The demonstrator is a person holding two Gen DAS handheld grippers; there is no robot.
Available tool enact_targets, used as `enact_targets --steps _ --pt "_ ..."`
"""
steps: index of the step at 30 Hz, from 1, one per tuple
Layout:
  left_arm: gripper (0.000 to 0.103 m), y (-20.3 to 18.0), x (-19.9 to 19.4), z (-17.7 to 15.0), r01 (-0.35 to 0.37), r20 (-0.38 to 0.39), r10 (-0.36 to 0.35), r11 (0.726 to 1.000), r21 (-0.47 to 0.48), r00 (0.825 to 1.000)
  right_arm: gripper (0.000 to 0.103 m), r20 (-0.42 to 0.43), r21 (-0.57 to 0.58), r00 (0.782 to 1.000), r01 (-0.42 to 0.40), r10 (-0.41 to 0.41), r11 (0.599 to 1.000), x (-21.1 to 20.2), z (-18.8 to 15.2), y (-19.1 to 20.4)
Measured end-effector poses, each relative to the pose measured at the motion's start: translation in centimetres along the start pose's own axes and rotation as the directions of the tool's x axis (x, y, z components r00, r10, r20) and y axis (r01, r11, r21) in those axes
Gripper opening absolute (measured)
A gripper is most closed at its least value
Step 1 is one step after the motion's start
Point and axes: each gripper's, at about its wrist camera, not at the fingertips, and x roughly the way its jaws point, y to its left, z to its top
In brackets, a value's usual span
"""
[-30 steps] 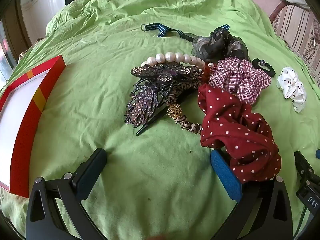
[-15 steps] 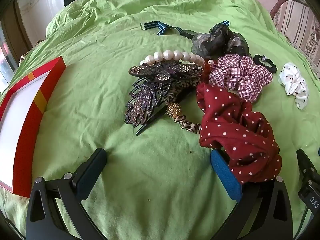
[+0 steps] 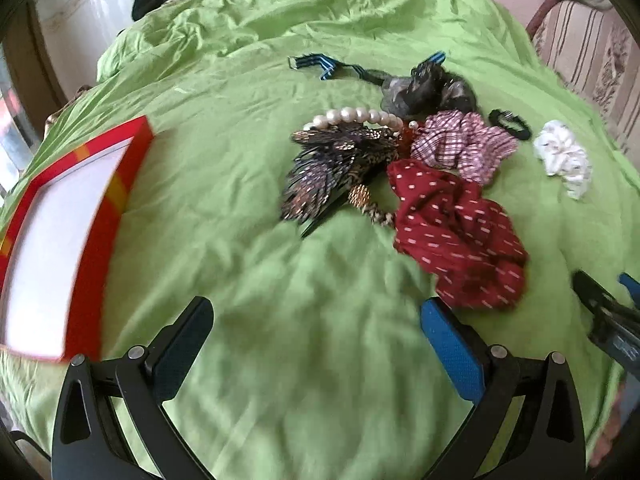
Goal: Organize jewelry
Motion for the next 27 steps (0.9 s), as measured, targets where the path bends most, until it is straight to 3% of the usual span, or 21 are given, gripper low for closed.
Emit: enact_targets --steps 3,7,16,19,27 --pt "0.103 0.9 -2.4 -0.6 0.004 0.027 -0.004 1.000 -0.017 1.000 0.102 0.046 -0.022 0.998 0.038 -0.037 0.999 -1.0 -0.8 0.7" --pt "0.103 2.3 -6.0 -1.4 0.042 0.079 -0.039 0.998 -0.046 0.996 0.098 0.128 -0.029 0.991 0.032 -0.028 0.999 -3.5 -1.4 1.0" --pt "0.103 4.0 -12.3 -2.6 0.047 0.179 -0.035 0.997 -0.065 0.983 0.098 0.309 0.044 0.947 0.085 -0.094 0.995 -11.7 -3.9 1.1" --pt "0.103 4.6 -13.8 -3.0 0.055 0.198 -0.041 0.997 -0.063 0.979 0.099 0.331 0.040 0.938 0.096 -0.104 0.995 -13.3 -4.7 1.6" --pt "0.103 4.8 -17.9 -4.0 0.070 0.281 -0.051 0.996 -0.058 0.958 0.099 0.335 -0.015 0.942 0.043 -0.036 0.999 -16.2 -6.4 3.3"
